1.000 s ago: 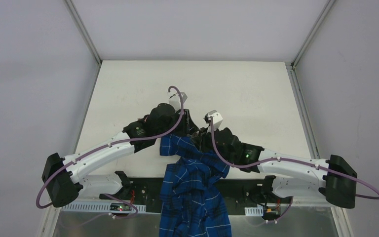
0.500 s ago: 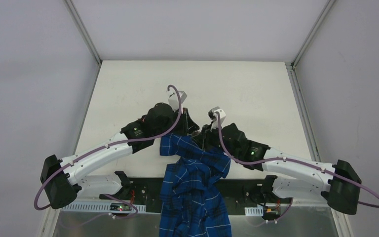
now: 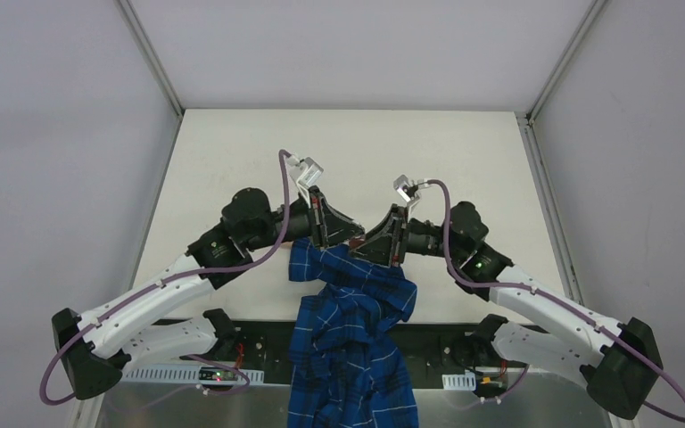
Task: Paint the nails
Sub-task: Screw the nail polish bottle.
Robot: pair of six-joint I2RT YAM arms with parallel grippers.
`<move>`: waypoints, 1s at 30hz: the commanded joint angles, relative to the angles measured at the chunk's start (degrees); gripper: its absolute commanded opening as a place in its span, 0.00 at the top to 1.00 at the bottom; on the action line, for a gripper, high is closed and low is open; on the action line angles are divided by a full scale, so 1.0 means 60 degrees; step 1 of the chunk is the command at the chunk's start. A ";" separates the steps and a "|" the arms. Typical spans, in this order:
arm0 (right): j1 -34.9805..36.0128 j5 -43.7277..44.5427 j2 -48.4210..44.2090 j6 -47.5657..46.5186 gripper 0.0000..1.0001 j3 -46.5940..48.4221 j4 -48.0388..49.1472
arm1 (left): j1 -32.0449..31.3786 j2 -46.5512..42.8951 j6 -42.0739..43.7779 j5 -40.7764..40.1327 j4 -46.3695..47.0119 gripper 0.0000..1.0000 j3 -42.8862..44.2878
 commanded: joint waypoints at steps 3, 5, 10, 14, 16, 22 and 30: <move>-0.0613 -0.1831 0.0490 0.1839 1.00 0.0137 0.3444 | -0.0288 -0.0763 0.0792 0.3961 0.0526 1.00 -0.0209; -0.0638 -0.2305 0.0700 0.2246 1.00 0.0156 0.4036 | -0.0300 -0.0877 0.0853 0.4218 0.0634 1.00 -0.0225; -0.0647 -0.2633 0.1039 0.2581 1.00 0.0242 0.4762 | -0.0304 -0.1000 0.1022 0.4316 0.0703 1.00 -0.0233; -0.0642 -0.2282 0.0997 0.2241 1.00 0.0241 0.4176 | -0.0308 -0.0991 0.1038 0.3942 0.0711 1.00 -0.0225; -0.0643 -0.2045 0.0918 0.2037 1.00 0.0230 0.3782 | -0.0303 -0.0995 0.1009 0.3518 0.0707 0.89 -0.0274; -0.0637 -0.1270 0.0333 0.1344 1.00 0.0153 0.2313 | -0.0295 -0.0934 0.1006 0.2933 0.0698 0.27 -0.0427; -0.0627 -0.0187 -0.0681 -0.0029 1.00 0.0613 -0.0786 | -0.0227 -0.0901 0.1332 0.1375 0.0029 0.03 -0.0296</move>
